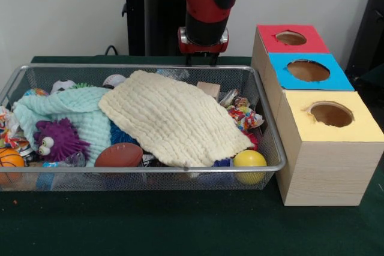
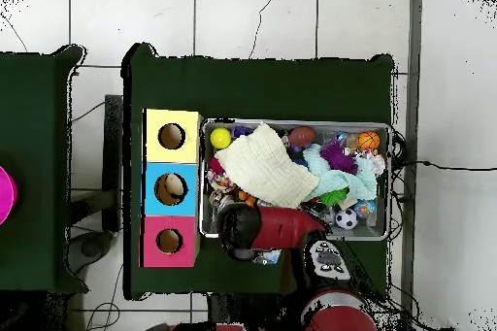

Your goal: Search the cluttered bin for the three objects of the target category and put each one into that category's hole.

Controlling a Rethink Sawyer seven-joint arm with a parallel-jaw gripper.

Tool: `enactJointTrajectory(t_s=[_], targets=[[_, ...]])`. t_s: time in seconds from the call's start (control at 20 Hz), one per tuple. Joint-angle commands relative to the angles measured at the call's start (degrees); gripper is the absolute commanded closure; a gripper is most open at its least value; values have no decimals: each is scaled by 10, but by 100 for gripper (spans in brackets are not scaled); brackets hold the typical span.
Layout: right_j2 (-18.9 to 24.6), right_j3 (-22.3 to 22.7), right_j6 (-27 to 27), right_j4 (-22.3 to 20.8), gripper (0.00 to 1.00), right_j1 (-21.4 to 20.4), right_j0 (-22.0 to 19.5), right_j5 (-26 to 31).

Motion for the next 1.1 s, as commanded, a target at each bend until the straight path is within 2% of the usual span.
enactJointTrajectory(t_s=[0.05, 0.45, 0.75, 1.0, 1.1], targets=[[28, -49, 75, 27, 0, -34, 5, 32], [24, 4, 71, 26, 0, -89, 0, 37], [20, 36, 58, 29, 0, -154, -1, 78], [23, 72, 45, 27, 0, -194, -12, 70], [23, 71, 43, 26, 0, -198, -14, 72]])
